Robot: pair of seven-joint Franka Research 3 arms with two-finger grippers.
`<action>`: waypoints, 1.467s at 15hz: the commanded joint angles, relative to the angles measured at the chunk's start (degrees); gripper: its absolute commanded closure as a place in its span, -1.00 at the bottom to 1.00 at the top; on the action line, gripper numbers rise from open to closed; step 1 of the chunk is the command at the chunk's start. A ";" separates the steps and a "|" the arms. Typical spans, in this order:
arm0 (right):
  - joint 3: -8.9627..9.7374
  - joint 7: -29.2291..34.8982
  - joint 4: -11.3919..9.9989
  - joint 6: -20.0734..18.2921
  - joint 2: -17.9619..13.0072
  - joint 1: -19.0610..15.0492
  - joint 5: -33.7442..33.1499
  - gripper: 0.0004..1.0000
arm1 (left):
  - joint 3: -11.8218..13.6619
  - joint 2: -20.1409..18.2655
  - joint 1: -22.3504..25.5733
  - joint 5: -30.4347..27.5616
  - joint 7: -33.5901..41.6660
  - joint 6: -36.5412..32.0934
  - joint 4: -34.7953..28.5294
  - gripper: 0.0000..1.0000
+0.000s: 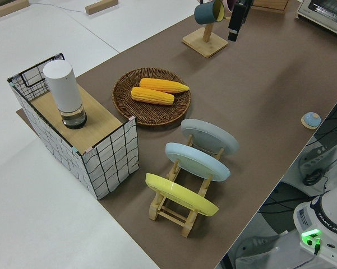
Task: Slide drawer open with right arm
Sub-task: 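Raise the right arm and swing the right gripper toward the drawer handle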
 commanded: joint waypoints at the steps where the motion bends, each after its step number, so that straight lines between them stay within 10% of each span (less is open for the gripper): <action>1: 3.69 1.67 -2.60 1.12 0.29 2.10 -11.21 -0.97 | 0.25 -0.48 -0.07 -0.05 0.51 -0.97 0.21 -0.99; 6: 6.24 6.16 -7.96 5.43 1.16 4.30 -24.92 -0.97 | 0.25 -0.48 -0.07 -0.05 0.51 -0.97 0.21 -0.99; 22: 6.42 14.94 -10.43 10.62 10.92 8.61 -50.94 -0.97 | 0.25 -0.48 -0.07 -0.05 0.51 -0.97 0.21 -0.99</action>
